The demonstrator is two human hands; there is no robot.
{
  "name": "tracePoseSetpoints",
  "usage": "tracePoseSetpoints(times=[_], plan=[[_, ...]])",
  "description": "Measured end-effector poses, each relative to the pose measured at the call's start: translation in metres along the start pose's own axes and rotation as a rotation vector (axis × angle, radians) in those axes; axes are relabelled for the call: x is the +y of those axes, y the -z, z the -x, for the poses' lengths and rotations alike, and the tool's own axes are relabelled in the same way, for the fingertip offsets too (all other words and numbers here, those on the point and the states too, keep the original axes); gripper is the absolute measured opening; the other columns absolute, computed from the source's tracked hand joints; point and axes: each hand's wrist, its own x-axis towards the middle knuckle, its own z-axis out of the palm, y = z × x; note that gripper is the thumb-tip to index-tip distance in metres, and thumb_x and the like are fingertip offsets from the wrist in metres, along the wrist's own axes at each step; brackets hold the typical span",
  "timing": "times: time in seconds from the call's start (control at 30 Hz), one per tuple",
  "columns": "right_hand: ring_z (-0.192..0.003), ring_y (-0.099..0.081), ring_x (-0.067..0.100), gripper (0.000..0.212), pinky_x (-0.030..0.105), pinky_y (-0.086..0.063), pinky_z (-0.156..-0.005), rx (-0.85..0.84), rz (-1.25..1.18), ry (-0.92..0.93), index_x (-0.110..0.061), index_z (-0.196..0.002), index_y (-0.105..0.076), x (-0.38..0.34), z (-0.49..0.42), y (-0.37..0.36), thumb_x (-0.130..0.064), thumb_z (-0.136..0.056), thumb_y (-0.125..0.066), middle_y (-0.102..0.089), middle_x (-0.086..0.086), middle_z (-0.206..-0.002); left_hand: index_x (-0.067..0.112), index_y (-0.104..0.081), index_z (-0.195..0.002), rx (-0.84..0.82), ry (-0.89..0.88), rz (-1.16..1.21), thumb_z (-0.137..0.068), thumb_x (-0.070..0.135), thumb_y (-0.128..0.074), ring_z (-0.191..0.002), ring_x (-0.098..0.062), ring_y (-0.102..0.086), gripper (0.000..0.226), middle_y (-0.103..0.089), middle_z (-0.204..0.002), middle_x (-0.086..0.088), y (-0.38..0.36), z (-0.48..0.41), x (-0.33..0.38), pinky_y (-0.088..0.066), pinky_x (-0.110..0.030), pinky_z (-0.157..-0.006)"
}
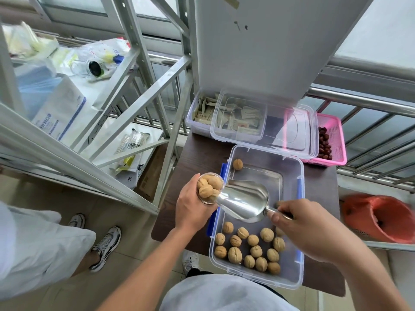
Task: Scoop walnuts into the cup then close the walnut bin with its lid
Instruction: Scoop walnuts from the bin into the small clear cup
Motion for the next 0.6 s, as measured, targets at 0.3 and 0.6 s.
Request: tracePoseSetpoints(times=[0.3,0.6], plan=[[-0.041,-0.036,0.008,0.037,0.025,-0.032,-0.045,0.093,-0.186,0.127,-0.016,-0.068,-0.056,-0.003,0.006,-0.018,-0.041,-0.096,-0.055,-0.047,-0.004,-0.047,0.038,-0.054,-0.122,-0.019,-0.001,0.009,-0.065,0.045,-0.078,-0.099,-0.014,-0.065,0.062,-0.066,-0.101,0.015,0.002,-0.003,-0.003,-0.058,-0.038,-0.082],[-0.049,-0.043,0.016,0.035,0.049,-0.043,-0.055,0.163,-0.184,0.181,-0.017,-0.074,-0.055,0.010,-0.019,-0.070,-0.042,-0.097,-0.049,-0.049,-0.001,-0.052,0.041,-0.061,-0.115,0.008,-0.010,0.084,-0.075,0.025,-0.078,-0.092,-0.005,-0.068,0.047,-0.072,-0.096,0.018,0.009,-0.003,0.001,-0.055,-0.031,-0.077]])
